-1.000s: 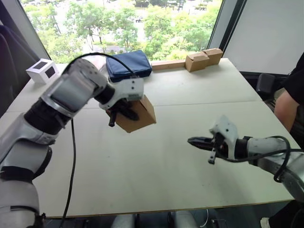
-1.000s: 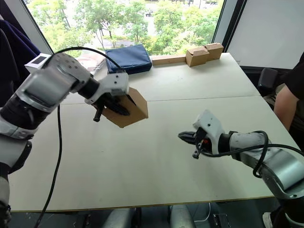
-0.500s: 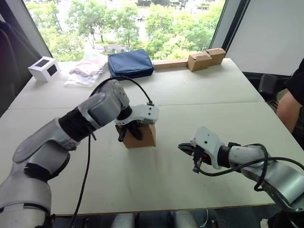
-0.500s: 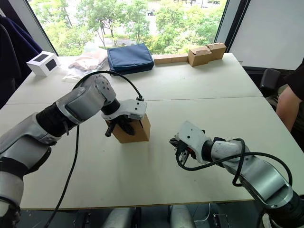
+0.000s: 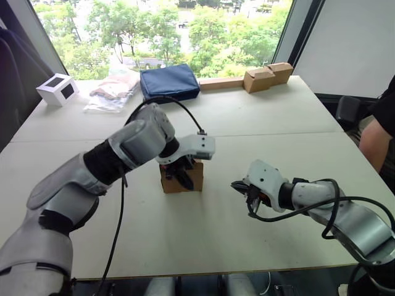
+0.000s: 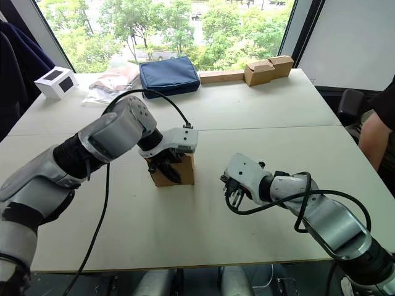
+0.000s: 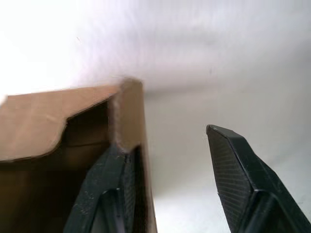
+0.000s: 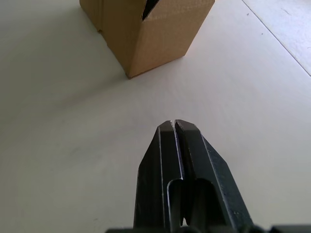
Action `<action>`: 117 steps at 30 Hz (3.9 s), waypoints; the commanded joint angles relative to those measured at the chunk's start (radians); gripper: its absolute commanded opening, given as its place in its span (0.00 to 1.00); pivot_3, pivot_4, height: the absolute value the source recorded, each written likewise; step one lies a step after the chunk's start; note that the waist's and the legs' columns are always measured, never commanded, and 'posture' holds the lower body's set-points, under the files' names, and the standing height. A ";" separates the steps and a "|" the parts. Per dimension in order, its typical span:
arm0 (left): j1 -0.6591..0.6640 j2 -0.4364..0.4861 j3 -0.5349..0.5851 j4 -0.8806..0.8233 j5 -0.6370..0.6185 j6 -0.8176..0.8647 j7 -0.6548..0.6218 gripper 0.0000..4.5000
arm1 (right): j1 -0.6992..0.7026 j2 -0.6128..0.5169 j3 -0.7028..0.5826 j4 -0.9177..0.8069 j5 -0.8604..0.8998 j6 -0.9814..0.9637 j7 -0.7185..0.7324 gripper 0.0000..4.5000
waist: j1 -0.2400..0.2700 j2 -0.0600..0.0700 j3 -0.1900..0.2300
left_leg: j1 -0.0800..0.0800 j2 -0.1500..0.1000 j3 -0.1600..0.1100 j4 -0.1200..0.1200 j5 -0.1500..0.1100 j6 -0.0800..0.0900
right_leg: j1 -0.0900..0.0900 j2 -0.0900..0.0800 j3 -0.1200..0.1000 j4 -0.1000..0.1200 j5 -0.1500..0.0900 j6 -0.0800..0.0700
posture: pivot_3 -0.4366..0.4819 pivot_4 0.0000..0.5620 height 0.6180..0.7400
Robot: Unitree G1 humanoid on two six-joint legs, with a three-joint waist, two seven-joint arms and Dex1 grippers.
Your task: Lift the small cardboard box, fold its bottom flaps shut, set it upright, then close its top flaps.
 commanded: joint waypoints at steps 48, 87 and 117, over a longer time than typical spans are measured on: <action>0.876 -0.013 0.918 -0.114 -0.467 -0.321 0.594 0.01 | -0.178 0.385 -0.094 0.475 0.085 -0.252 0.176 0.00 | 0.016 0.000 -0.001 | 0.004 -0.004 0.001 -0.001 0.002 -0.005 | 0.002 -0.008 -0.001 0.002 0.001 0.000 | 0.48 0.27 1.00; 0.636 0.002 0.838 0.155 -0.424 -0.501 0.466 0.01 | -0.318 0.507 -0.104 0.699 -0.002 -0.371 0.286 0.00 | -0.001 0.000 -0.001 | 0.008 -0.004 0.001 -0.002 0.002 -0.005 | 0.005 -0.007 -0.001 0.003 0.001 0.000 | 0.48 0.27 1.00; 0.274 -0.156 0.699 1.034 -0.082 -0.929 0.175 0.01 | -0.212 0.411 0.155 0.250 -0.046 -0.190 0.156 0.00 | -0.001 0.000 -0.001 | 0.004 -0.005 0.001 -0.001 0.001 -0.002 | 0.002 -0.007 -0.002 0.002 0.001 0.000 | 0.48 0.27 1.00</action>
